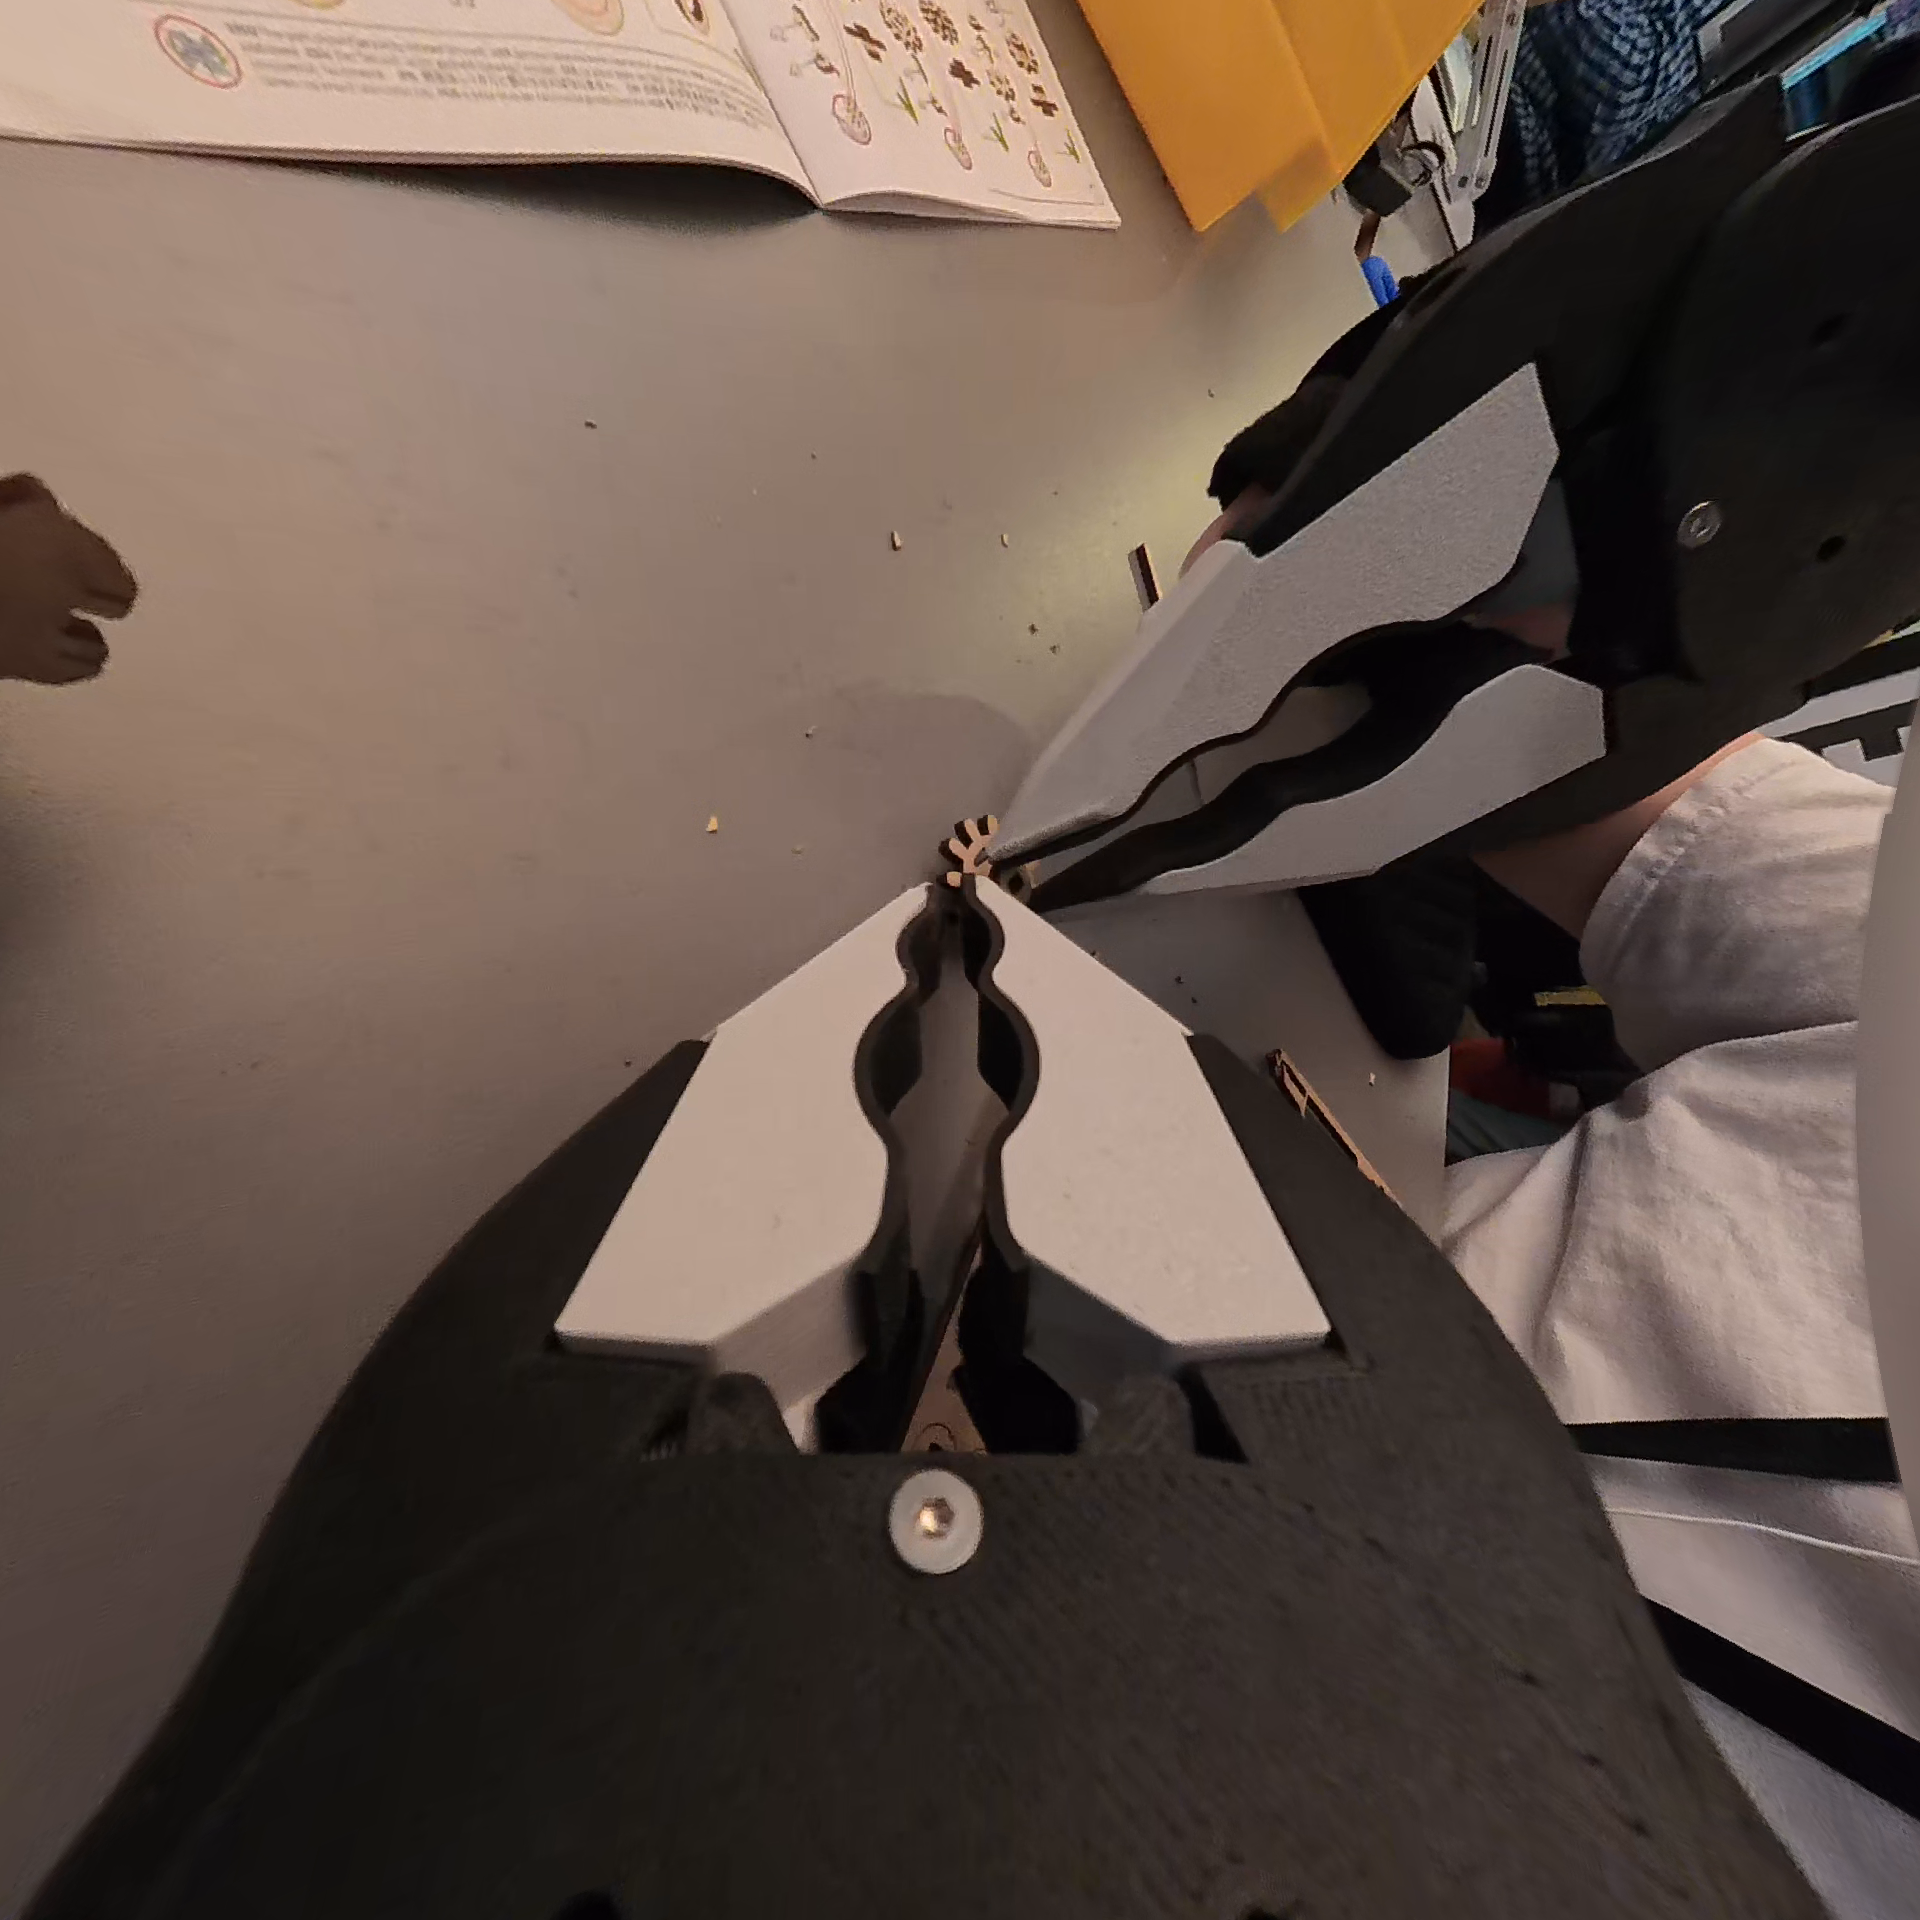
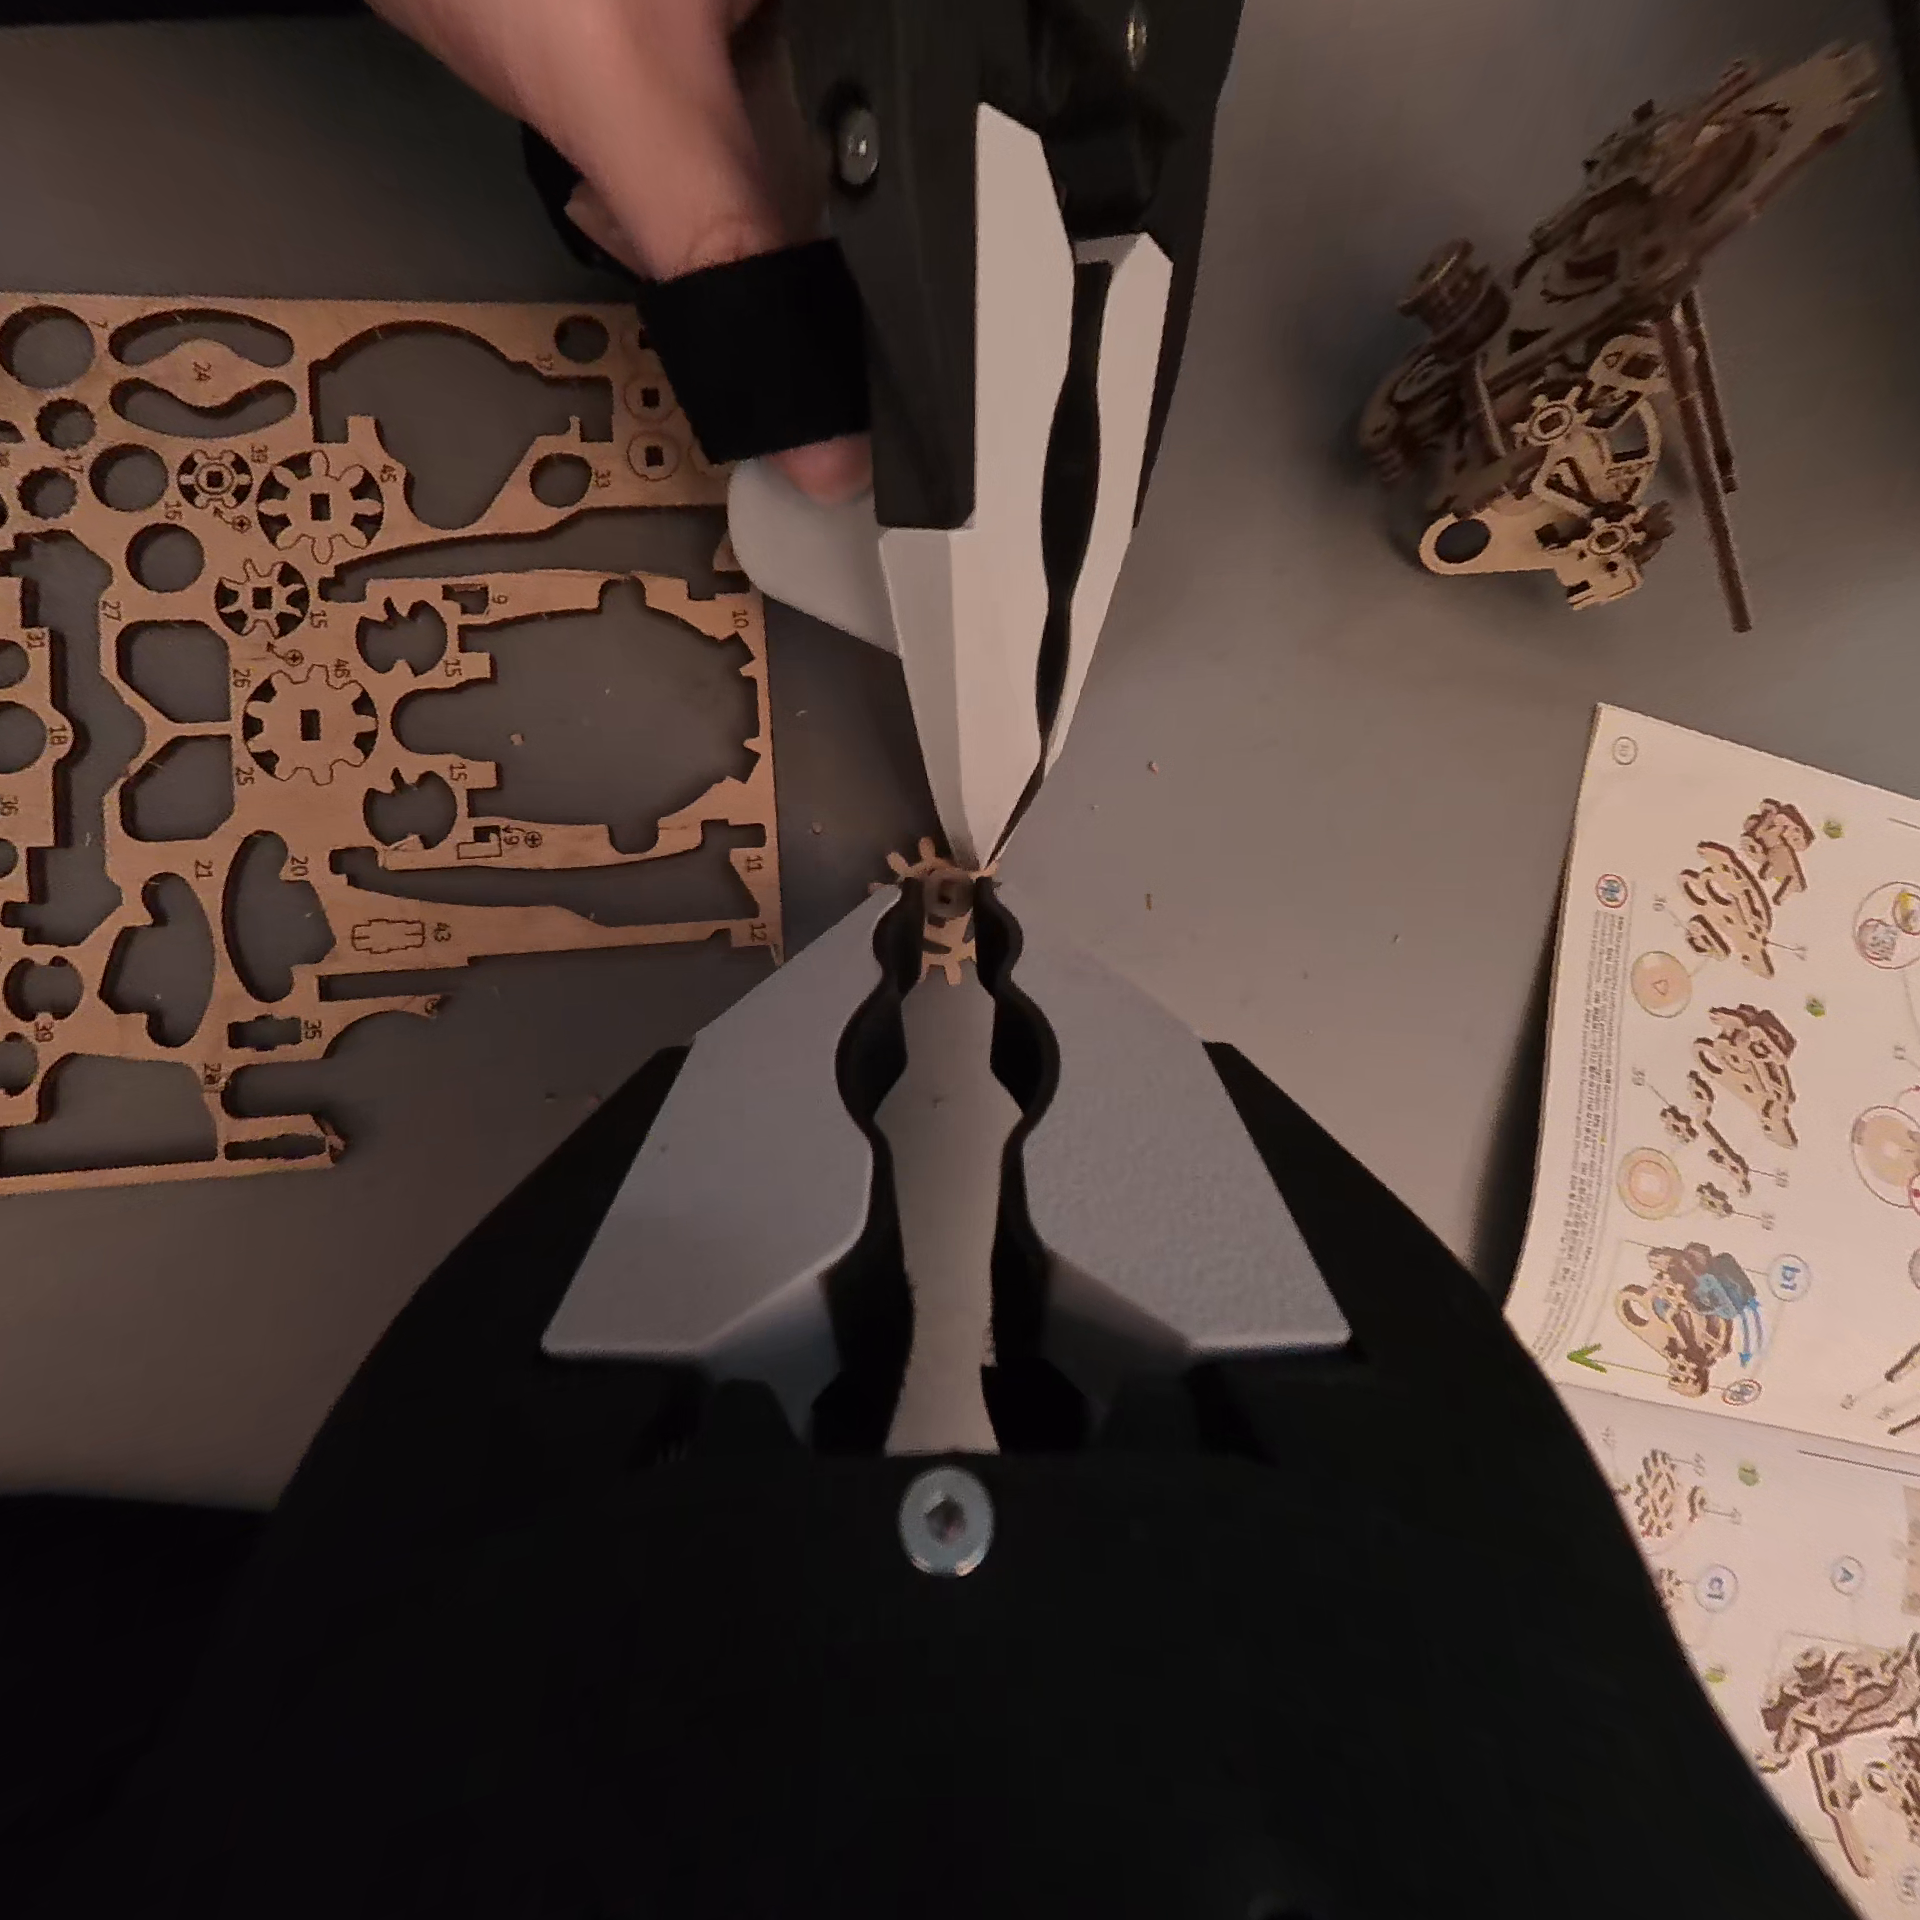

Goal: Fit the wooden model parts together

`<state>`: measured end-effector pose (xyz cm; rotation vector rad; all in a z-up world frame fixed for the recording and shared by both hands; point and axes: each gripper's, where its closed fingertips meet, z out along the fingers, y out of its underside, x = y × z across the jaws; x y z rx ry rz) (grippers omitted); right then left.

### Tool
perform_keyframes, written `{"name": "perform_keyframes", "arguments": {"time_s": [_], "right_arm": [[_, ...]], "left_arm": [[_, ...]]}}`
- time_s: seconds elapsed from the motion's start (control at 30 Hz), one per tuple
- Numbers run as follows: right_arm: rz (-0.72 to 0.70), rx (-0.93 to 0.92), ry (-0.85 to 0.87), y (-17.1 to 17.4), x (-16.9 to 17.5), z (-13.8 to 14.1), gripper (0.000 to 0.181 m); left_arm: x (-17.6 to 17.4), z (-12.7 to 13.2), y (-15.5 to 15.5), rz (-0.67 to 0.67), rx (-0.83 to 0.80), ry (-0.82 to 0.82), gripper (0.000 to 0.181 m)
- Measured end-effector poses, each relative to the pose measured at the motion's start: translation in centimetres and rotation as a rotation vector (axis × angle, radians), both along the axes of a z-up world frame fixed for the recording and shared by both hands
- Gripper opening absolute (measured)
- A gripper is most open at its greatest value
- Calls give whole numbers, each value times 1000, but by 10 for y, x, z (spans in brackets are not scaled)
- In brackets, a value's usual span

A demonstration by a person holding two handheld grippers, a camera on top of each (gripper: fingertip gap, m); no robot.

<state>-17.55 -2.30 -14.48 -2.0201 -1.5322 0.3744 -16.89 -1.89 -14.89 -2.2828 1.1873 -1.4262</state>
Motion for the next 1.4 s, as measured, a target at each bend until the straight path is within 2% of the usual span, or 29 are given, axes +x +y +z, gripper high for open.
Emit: {"name": "perform_keyframes", "arguments": {"time_s": [0.3,0.63,0.77,0.93,1.23,1.4], "right_arm": [[-35,-73,-1,-3,2,-1,8],[-7,-110,-90,-5,4,-2,8],[-7,-108,-80,-5,4,-2,8],[-4,-108,-71,-5,4,-2,8],[-1,-95,-70,-5,4,-2,8],[-5,-68,-61,-5,4,-2,8]], "left_arm": [[0,0,-1,-2,11,0,0],[0,0,-2,-3,23,-2,0],[4,5,-6,-8,-26,-39,15],[4,3,-4,1,6,-18,8],[2,1,-3,-5,40,21,13],[2,4,-7,-14,-53,4,19]]}}
